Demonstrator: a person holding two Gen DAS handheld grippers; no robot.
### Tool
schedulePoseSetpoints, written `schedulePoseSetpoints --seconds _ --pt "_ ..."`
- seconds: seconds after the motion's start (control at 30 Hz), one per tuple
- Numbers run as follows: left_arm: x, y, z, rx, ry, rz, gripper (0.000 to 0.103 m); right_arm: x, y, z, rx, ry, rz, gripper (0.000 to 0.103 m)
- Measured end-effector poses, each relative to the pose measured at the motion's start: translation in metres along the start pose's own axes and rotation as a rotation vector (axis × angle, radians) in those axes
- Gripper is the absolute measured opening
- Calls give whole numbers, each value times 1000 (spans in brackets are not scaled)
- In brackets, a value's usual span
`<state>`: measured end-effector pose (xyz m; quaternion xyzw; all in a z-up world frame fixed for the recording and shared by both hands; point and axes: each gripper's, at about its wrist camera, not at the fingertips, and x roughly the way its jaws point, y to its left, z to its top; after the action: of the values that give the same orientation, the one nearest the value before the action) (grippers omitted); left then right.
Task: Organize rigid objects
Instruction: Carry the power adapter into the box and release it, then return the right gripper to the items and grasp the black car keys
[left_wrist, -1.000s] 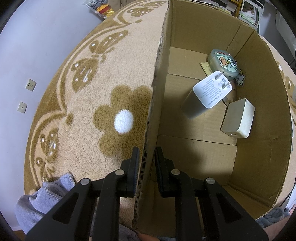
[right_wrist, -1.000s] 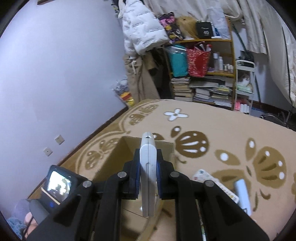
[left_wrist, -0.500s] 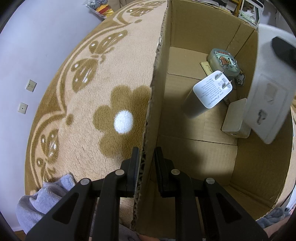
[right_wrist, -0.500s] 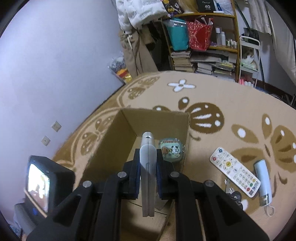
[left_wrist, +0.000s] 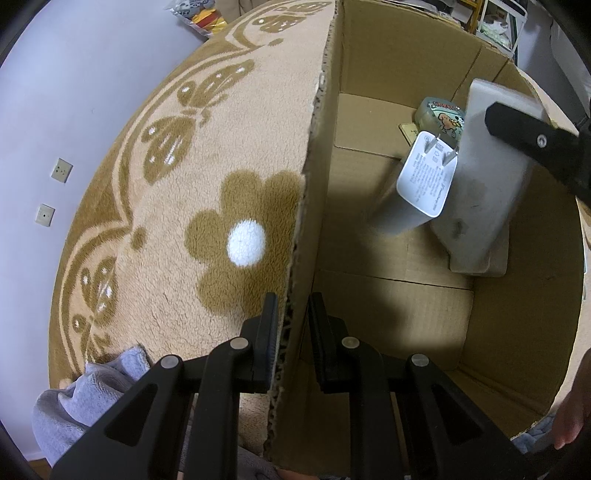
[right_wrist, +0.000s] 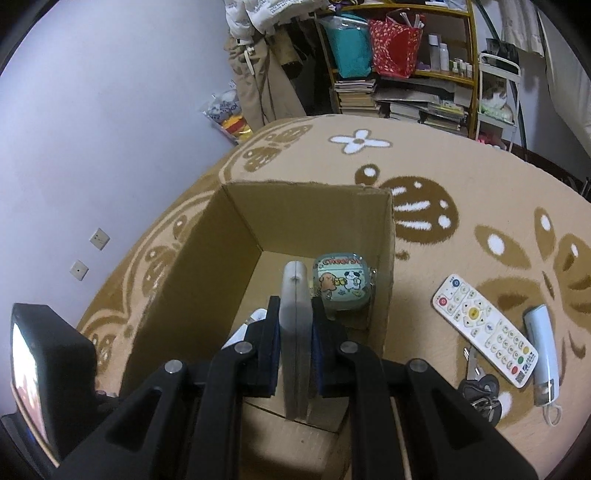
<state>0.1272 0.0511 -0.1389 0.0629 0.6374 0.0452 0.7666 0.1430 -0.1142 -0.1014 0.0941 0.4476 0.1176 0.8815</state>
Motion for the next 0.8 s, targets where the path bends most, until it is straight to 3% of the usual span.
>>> schedulePoseSetpoints --seconds 0.13,0.27,0.57,0.67,0.8 --pt "0 0 0 1 0 0 16 -7 0 0 -10 -22 5 20" --pt "1 1 0 -1 0 -3 16 -21 1 1 -18 -57 23 48" --pt "1 1 0 -2 0 -4 16 -59 -10 7 -7 -127 11 71" --pt "0 1 0 -1 -1 -3 16 -69 -21 6 14 -143 -40 91" --pt "0 1 0 -2 0 -5 16 -77 -41 4 49 -141 -91 93"
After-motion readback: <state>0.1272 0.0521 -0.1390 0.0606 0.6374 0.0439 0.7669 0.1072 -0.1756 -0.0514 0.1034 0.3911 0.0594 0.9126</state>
